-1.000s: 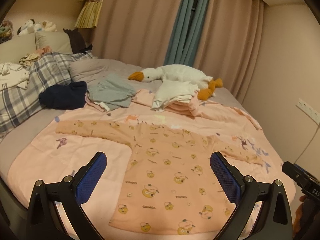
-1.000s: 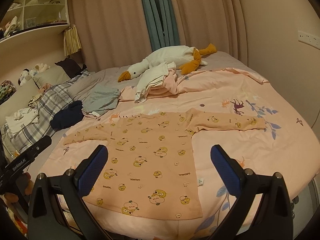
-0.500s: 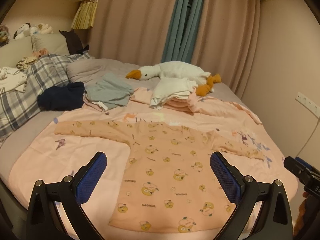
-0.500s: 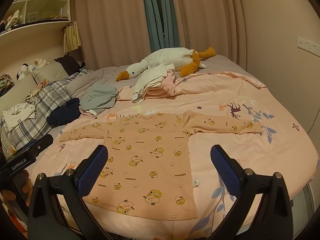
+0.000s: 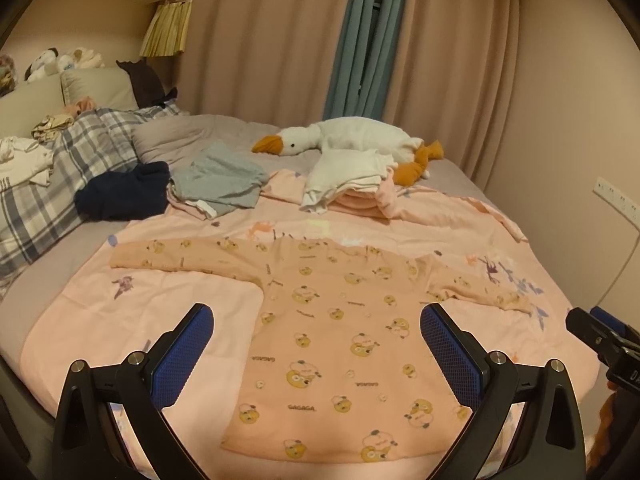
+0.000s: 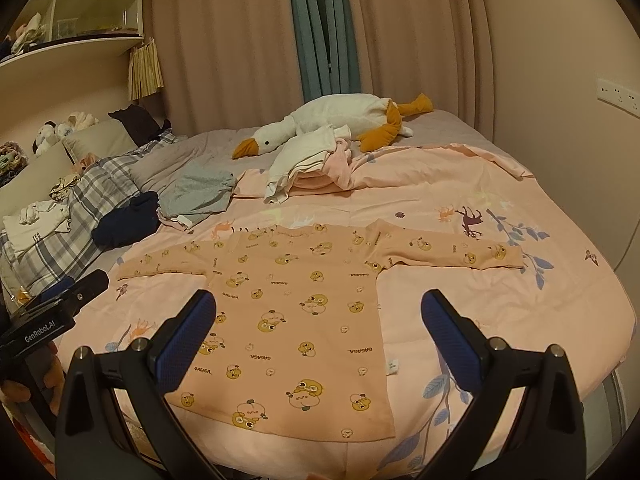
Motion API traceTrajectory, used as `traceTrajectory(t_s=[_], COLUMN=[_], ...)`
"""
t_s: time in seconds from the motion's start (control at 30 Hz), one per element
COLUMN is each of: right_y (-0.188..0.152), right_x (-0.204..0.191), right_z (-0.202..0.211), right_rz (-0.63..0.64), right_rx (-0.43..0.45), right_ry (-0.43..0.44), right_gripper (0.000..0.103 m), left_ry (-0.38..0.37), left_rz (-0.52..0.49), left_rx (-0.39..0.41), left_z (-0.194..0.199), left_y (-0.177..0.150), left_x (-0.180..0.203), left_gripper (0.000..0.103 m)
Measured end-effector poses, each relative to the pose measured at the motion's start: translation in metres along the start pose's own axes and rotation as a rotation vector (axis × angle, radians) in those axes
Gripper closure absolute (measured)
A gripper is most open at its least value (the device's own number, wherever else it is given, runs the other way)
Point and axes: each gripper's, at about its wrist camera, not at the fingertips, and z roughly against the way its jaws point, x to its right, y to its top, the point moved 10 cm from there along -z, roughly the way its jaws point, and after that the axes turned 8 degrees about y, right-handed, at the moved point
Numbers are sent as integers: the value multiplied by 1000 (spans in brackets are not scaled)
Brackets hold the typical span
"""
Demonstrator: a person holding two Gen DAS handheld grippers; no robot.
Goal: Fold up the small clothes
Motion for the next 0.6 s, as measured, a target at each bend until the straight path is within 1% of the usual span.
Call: traceTrajectory(t_s=[0.2,0.53,0.6], right_y=[-1,-2,0], right_x=[-1,-1,-2], right_z=[1,1,0], right_rz=[11,13,16], right_rx=[3,3,4], right_ry=[-4,-11,-11], right_gripper=[0,0,0], left_ry=[-1,19,9], left_rz=[2,-16,-14], left_rx=[2,-4,3], left_z=[-1,-1,0], left_y=[0,-3,-3], left_x=[1,-4,-5], left_gripper=[1,1,1])
